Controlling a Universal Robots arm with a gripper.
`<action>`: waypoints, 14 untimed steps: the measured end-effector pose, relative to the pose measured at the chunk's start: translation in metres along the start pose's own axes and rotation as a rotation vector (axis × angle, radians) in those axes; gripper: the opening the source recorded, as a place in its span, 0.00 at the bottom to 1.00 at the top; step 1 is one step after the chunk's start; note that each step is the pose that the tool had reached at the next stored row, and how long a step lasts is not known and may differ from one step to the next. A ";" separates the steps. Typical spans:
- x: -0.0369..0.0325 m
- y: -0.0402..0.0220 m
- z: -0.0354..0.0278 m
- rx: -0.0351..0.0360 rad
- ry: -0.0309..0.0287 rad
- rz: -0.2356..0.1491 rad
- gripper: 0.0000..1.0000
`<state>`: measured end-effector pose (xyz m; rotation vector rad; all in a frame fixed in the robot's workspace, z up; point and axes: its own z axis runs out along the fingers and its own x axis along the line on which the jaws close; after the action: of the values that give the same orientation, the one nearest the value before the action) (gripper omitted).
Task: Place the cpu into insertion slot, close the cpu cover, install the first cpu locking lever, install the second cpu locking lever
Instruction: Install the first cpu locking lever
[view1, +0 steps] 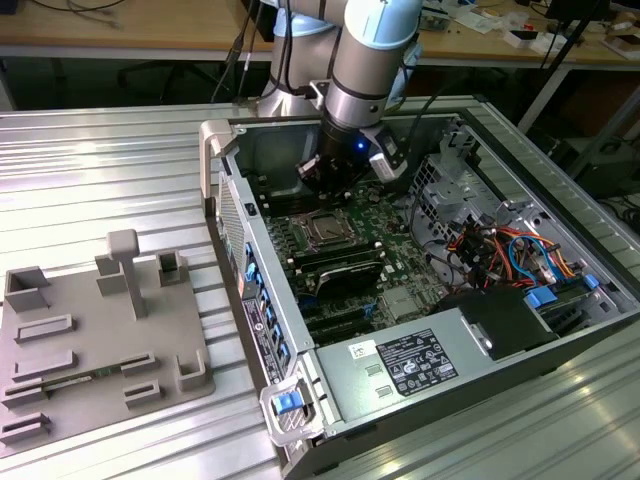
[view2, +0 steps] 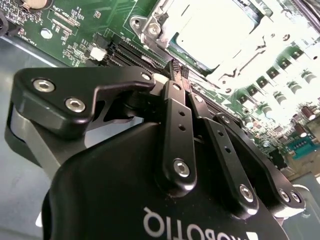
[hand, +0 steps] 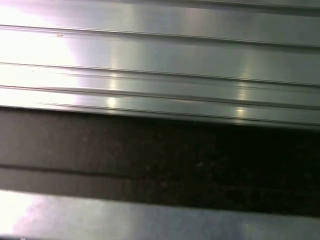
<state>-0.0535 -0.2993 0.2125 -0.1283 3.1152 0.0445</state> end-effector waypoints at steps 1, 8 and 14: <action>-0.0007 0.0001 0.0007 0.0000 0.0000 -0.001 0.11; -0.0068 0.0006 0.0045 -0.0002 0.0001 -0.005 0.11; -0.0084 0.0006 0.0062 -0.0003 0.0002 -0.005 0.11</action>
<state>-0.0450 -0.2979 0.2065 -0.1369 3.1150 0.0448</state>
